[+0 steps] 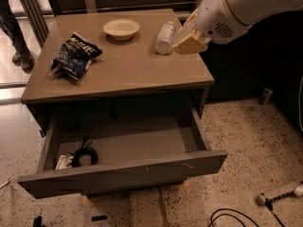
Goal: Place blue chip bag into top drawer
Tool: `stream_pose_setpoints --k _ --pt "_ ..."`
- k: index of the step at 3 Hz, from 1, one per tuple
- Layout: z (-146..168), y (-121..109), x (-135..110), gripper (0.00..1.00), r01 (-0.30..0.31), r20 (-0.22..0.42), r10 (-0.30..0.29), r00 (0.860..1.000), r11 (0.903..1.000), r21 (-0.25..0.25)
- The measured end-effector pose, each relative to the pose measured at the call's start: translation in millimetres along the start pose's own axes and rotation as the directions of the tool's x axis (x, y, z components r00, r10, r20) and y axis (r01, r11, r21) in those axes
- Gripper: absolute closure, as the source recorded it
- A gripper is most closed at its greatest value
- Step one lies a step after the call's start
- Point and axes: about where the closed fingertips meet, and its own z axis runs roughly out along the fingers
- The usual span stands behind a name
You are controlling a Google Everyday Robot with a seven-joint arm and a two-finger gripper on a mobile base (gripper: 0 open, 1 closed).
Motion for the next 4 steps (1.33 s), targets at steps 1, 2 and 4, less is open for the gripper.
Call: stream_pose_setpoints --k 1,2,4 --pt "34 -32 -21 1.00 -0.009 0.063 0.007 0.998 0.9991 0.041" --pt "88 -77 -65 1.00 -0.010 0.154 0.000 0.988 0.9976 0.068" --pt "172 -88 -149 1.00 0.043 0.269 -0.034 0.963 0.9987 -0.028"
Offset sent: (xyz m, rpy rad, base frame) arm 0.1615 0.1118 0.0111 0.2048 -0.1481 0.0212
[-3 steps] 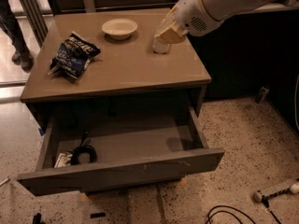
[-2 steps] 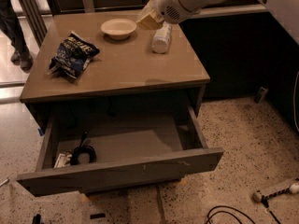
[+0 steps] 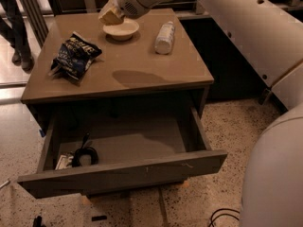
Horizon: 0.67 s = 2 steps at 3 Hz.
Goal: Place blue chip bag into top drawer
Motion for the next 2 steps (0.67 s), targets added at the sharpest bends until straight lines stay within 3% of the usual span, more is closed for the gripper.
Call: stream_pose_setpoints --k 2 --pt "4 5 11 1.00 -0.014 -0.014 0.014 1.000 0.9998 -0.017"
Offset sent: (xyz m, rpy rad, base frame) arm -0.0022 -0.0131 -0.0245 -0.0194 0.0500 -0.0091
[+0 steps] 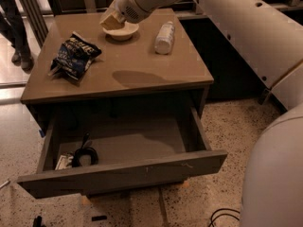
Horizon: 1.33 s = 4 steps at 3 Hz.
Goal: Place blue chip bag into top drawer
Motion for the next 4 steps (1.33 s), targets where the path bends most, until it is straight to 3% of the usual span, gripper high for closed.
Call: stream_pose_setpoints --k 2,4 --pt "44 14 15 0.58 -0.009 -0.008 0.008 1.000 0.9967 -0.081" --pt "93 19 16 0.54 -0.008 0.029 0.012 1.000 0.9899 -0.141"
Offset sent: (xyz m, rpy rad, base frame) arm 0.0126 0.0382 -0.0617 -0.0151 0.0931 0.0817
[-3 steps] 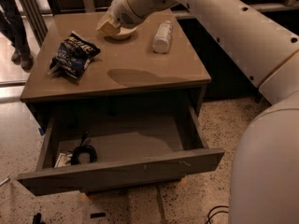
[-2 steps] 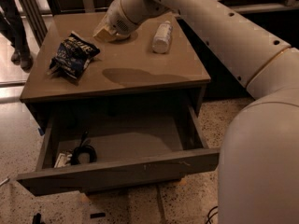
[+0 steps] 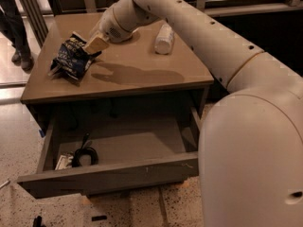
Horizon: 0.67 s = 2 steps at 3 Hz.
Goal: Place blue chip bag into top drawer
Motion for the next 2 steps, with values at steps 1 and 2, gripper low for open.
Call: stream_pose_setpoints --k 1,2 --pt "9.3 -5.7 3.6 0.52 -0.011 0.004 0.011 1.000 0.9999 0.003" --pt "18.4 -11.4 11.2 0.37 -0.024 -0.008 0.024 1.000 0.9997 0.003"
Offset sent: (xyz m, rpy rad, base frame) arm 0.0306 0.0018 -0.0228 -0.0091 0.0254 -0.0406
